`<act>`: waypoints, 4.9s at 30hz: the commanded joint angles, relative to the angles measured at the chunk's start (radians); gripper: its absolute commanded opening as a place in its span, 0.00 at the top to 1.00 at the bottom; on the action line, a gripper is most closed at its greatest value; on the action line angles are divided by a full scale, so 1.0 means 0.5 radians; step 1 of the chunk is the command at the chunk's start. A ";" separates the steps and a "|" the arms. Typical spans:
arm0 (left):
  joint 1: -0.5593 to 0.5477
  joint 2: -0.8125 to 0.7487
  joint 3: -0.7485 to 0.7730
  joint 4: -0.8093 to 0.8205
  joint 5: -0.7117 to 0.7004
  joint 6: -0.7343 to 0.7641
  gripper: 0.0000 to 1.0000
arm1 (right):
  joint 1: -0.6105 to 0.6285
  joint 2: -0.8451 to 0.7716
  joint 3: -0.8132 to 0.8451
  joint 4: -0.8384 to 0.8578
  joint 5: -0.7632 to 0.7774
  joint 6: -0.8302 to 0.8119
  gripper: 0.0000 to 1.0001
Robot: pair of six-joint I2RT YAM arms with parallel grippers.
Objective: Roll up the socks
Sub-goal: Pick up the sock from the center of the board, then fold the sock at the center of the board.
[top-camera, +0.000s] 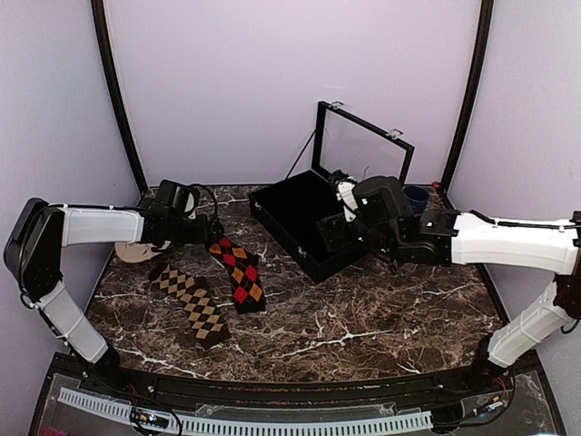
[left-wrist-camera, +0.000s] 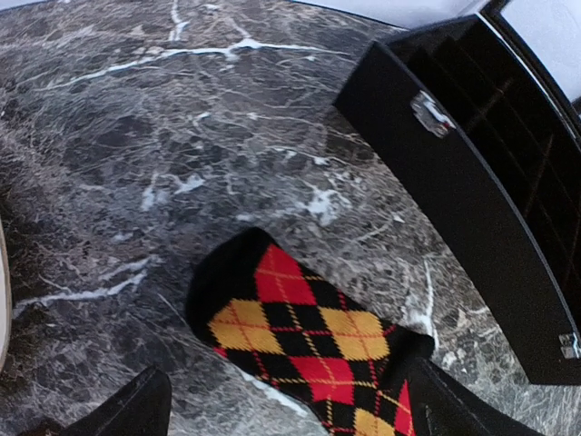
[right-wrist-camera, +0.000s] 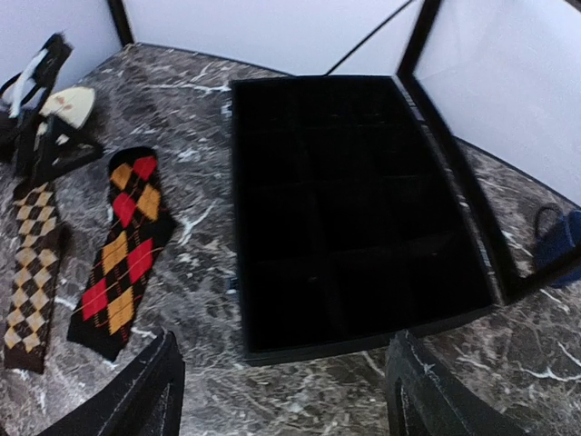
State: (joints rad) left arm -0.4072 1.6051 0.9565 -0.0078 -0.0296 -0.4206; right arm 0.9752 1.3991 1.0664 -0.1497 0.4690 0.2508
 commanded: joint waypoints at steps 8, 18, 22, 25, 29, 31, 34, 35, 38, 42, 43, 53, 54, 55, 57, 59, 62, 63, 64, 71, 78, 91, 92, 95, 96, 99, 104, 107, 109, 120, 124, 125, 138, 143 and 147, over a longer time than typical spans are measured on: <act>0.247 0.322 0.264 0.014 0.386 -0.015 0.09 | 0.257 0.518 0.468 -0.122 -0.240 0.017 0.30; 0.325 0.454 0.281 -0.016 0.584 0.064 0.17 | 0.277 0.757 0.668 -0.135 -0.409 -0.003 0.29; 0.352 0.487 0.283 0.008 0.591 0.076 0.18 | 0.278 0.807 0.708 -0.143 -0.459 -0.011 0.29; 0.365 0.530 0.313 0.011 0.621 0.085 0.19 | 0.279 0.835 0.726 -0.151 -0.486 -0.014 0.29; 0.375 0.581 0.354 0.003 0.659 0.104 0.24 | 0.278 0.860 0.734 -0.154 -0.493 -0.026 0.29; 0.381 0.603 0.367 -0.002 0.669 0.113 0.26 | 0.280 0.874 0.746 -0.158 -0.500 -0.034 0.29; 0.391 0.624 0.376 -0.006 0.667 0.123 0.33 | 0.278 0.893 0.767 -0.165 -0.502 -0.047 0.29; 0.395 0.627 0.376 -0.004 0.667 0.123 0.36 | 0.280 0.900 0.773 -0.169 -0.500 -0.050 0.29; 0.408 0.638 0.373 0.003 0.684 0.125 0.45 | 0.280 0.913 0.781 -0.171 -0.500 -0.057 0.29; 0.418 0.646 0.362 0.006 0.720 0.127 0.61 | 0.280 0.920 0.782 -0.177 -0.492 -0.063 0.28; 0.418 0.646 0.352 0.011 0.727 0.126 0.65 | 0.280 0.920 0.782 -0.179 -0.488 -0.066 0.28; 0.423 0.649 0.296 0.044 0.783 0.140 0.87 | 0.278 0.908 0.752 -0.178 -0.475 -0.055 0.28; 0.425 0.649 0.296 0.044 0.781 0.144 0.91 | 0.278 0.906 0.750 -0.176 -0.476 -0.054 0.28; 0.426 0.649 0.297 0.041 0.780 0.147 0.95 | 0.280 0.905 0.746 -0.176 -0.475 -0.054 0.28; 0.426 0.643 0.302 0.034 0.771 0.151 1.00 | 0.280 0.906 0.745 -0.182 -0.476 -0.054 0.27; 0.427 0.621 0.300 0.037 0.755 0.152 1.00 | 0.282 0.909 0.741 -0.190 -0.478 -0.049 0.27; 0.426 0.577 0.294 0.048 0.720 0.167 1.00 | 0.280 0.914 0.742 -0.203 -0.480 -0.043 0.28; 0.427 0.558 0.291 0.054 0.705 0.175 1.00 | 0.280 0.918 0.742 -0.210 -0.482 -0.042 0.27; 0.427 0.541 0.288 0.063 0.692 0.184 1.00 | 0.281 0.920 0.740 -0.212 -0.486 -0.039 0.27; 0.425 0.420 0.278 0.151 0.726 0.213 1.00 | 0.282 0.976 0.742 -0.195 -0.547 -0.015 0.28; 0.425 0.311 0.236 0.211 0.795 0.203 1.00 | 0.283 1.047 0.772 -0.181 -0.573 -0.002 0.27; 0.416 -0.044 0.021 0.291 0.964 0.157 1.00 | 0.275 1.129 0.784 -0.219 -0.471 0.060 0.27; 0.411 -0.069 0.000 0.299 0.973 0.157 1.00 | 0.275 1.138 0.792 -0.226 -0.465 0.062 0.26; 0.390 -0.121 -0.046 0.309 1.025 0.159 1.00 | 0.263 1.157 0.810 -0.244 -0.460 0.074 0.26; 0.378 -0.129 -0.054 0.306 1.044 0.163 1.00 | 0.259 1.163 0.815 -0.248 -0.460 0.078 0.26; 0.312 -0.149 -0.071 0.281 1.064 0.189 1.00 | 0.244 1.179 0.827 -0.259 -0.463 0.089 0.26; 0.219 -0.200 -0.112 0.248 1.028 0.217 1.00 | 0.215 1.183 0.831 -0.279 -0.449 0.096 0.26; 0.172 -0.236 -0.135 0.224 1.012 0.236 1.00 | 0.191 1.168 0.823 -0.286 -0.438 0.105 0.26; 0.147 -0.269 -0.150 0.211 0.999 0.244 1.00 | 0.176 1.161 0.819 -0.290 -0.434 0.111 0.26; 0.043 -0.381 -0.210 0.095 0.958 0.293 1.00 | 0.116 1.165 0.831 -0.301 -0.440 0.101 0.26; 0.003 -0.427 -0.265 0.076 0.945 0.292 1.00 | 0.088 1.192 0.878 -0.319 -0.444 0.086 0.26; -0.006 -0.434 -0.277 0.073 0.946 0.290 1.00 | 0.082 1.197 0.893 -0.322 -0.449 0.082 0.26; -0.135 -0.469 -0.379 0.067 0.901 0.269 1.00 | 0.041 1.323 1.082 -0.382 -0.487 0.030 0.25; -0.171 -0.463 -0.417 0.091 0.886 0.247 1.00 | 0.027 1.359 1.142 -0.397 -0.487 0.018 0.25; -0.194 -0.476 -0.459 0.113 0.864 0.228 1.00 | 0.012 1.387 1.186 -0.410 -0.482 0.014 0.25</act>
State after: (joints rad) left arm -0.4915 1.3991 0.7540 0.0360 0.4171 -0.2974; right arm 0.9966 2.0724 1.6127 -0.3595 0.2276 0.2668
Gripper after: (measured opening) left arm 0.019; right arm 0.748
